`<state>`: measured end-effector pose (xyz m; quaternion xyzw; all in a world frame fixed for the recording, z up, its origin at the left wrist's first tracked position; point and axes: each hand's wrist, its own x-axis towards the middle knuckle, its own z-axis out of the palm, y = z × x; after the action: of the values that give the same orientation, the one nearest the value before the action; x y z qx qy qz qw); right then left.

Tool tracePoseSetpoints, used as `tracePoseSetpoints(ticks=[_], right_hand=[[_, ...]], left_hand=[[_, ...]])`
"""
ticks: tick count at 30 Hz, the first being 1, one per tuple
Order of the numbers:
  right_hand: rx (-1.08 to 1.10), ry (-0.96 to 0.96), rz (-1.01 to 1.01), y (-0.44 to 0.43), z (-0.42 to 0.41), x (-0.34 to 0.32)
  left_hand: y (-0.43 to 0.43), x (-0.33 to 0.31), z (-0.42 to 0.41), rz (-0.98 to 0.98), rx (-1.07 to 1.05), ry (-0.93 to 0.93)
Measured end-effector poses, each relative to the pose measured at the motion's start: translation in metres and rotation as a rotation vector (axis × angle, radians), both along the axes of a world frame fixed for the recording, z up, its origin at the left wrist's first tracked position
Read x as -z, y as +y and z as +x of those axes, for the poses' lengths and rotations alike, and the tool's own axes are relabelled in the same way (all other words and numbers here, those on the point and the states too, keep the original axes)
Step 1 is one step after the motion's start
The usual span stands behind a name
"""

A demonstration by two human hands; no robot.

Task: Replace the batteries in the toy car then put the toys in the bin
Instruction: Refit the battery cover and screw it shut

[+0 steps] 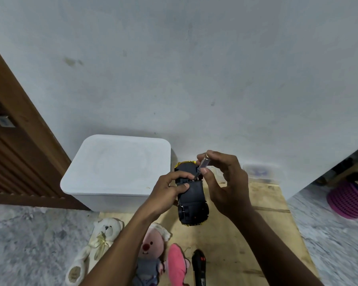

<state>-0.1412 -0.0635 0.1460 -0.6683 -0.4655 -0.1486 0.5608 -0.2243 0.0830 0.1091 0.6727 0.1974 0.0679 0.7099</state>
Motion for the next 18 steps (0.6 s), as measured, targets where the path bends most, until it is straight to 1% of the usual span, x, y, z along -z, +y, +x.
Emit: tracePoseSetpoints(ticks=[4,7,10,15,18], right_hand=[[0.074,-0.029,0.005,-0.002,-0.006,0.004],[0.038,0.026,0.017,-0.004,-0.012,0.007],[-0.003,0.064,0.008,-0.006,-0.015,0.01],[0.09,-0.03,0.028,-0.004,-0.018,0.012],[0.042,-0.002,0.041,-0.004,-0.018,0.012]], left_hand=[[-0.006,0.006,-0.007,-0.056,-0.014,0.002],[-0.011,0.011,-0.012,-0.032,-0.013,0.007],[-0.013,0.013,-0.015,-0.054,-0.018,0.019],[-0.009,0.012,-0.019,-0.042,-0.027,0.014],[-0.009,0.012,-0.018,-0.046,-0.024,0.021]])
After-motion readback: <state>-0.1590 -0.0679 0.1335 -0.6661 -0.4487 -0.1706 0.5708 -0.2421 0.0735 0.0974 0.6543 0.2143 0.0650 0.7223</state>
